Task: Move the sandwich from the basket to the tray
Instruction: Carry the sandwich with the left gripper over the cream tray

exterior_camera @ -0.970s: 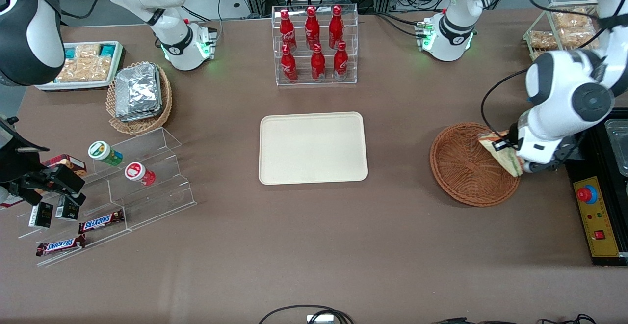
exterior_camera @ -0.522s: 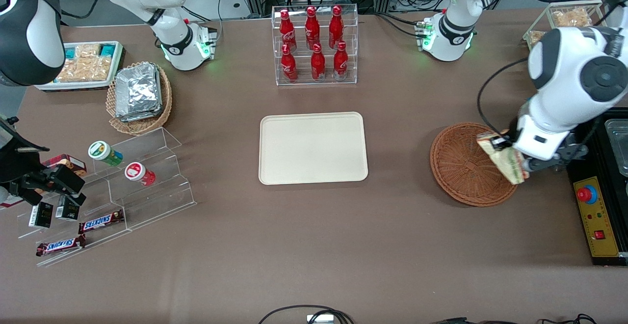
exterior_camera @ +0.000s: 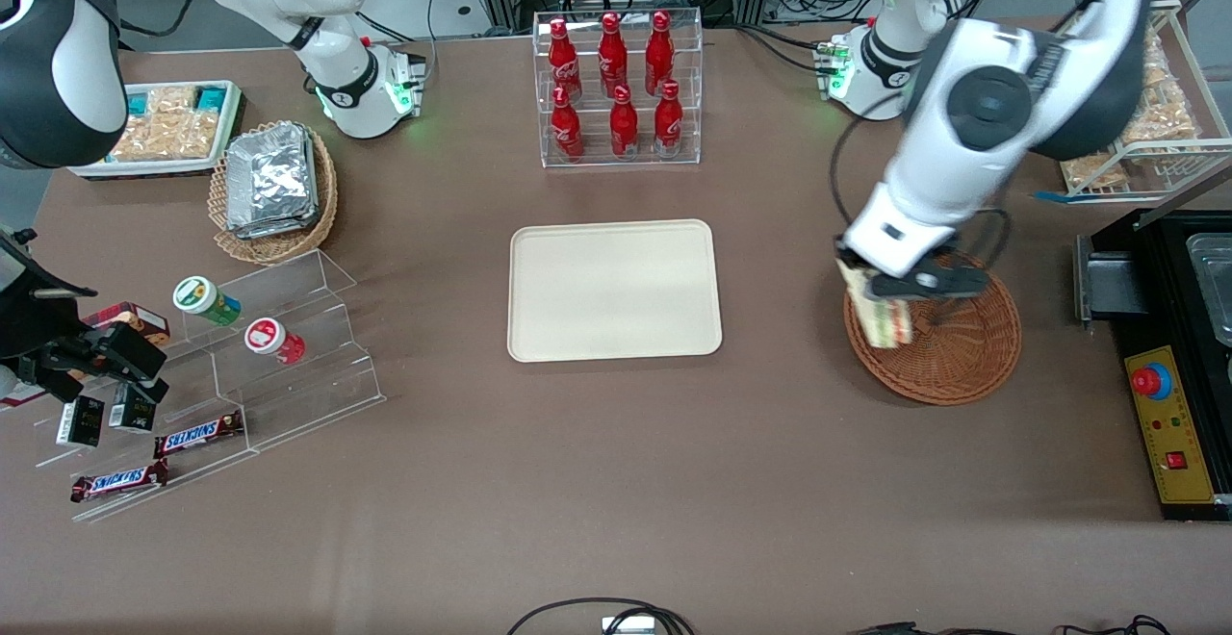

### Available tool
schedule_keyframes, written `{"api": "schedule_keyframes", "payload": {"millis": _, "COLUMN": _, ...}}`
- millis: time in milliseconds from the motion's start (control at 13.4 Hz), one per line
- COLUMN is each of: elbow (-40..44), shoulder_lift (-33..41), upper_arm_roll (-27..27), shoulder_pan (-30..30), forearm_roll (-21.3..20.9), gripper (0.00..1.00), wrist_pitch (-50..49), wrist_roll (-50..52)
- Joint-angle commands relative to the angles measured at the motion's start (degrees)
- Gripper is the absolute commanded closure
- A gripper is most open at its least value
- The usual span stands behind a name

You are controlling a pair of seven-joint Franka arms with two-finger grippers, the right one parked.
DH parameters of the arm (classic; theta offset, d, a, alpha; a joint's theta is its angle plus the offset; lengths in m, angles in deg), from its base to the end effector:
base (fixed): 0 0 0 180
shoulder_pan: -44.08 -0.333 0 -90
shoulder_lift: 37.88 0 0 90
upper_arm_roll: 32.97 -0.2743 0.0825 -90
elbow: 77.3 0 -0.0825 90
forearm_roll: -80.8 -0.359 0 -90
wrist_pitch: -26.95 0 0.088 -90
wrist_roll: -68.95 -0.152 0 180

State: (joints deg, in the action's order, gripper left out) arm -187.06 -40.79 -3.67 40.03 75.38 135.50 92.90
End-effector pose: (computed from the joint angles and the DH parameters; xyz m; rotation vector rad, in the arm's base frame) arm 0.4902 -0.2173 0.3863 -3.0549 0.0855 0.0497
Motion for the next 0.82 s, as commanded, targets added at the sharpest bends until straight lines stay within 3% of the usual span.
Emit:
{"api": "schedule_keyframes", "payload": {"millis": 0, "elbow": 0.7, "shoulder_lift": -2.6, "upper_arm_roll": 5.4, "shoulder_pan": -0.2, "forearm_roll": -0.6, "gripper": 1.00, "wrist_pitch": 0.8, "wrist_roll": -0.3}}
{"api": "schedule_keyframes", "payload": {"millis": 373, "elbow": 0.9, "shoulder_lift": -10.8, "upper_arm_roll": 12.5, "shoulder_pan": 0.8, "forearm_roll": 0.1, "gripper": 1.00, "wrist_pitch": 2.9, "wrist_roll": 1.7}}
{"api": "schedule_keyframes", "payload": {"millis": 746, "elbow": 0.8, "shoulder_lift": -18.4, "upper_arm_roll": 12.5, "shoulder_pan": 7.4, "forearm_roll": -1.1, "gripper": 1.00, "wrist_pitch": 10.3, "wrist_roll": 9.2}}
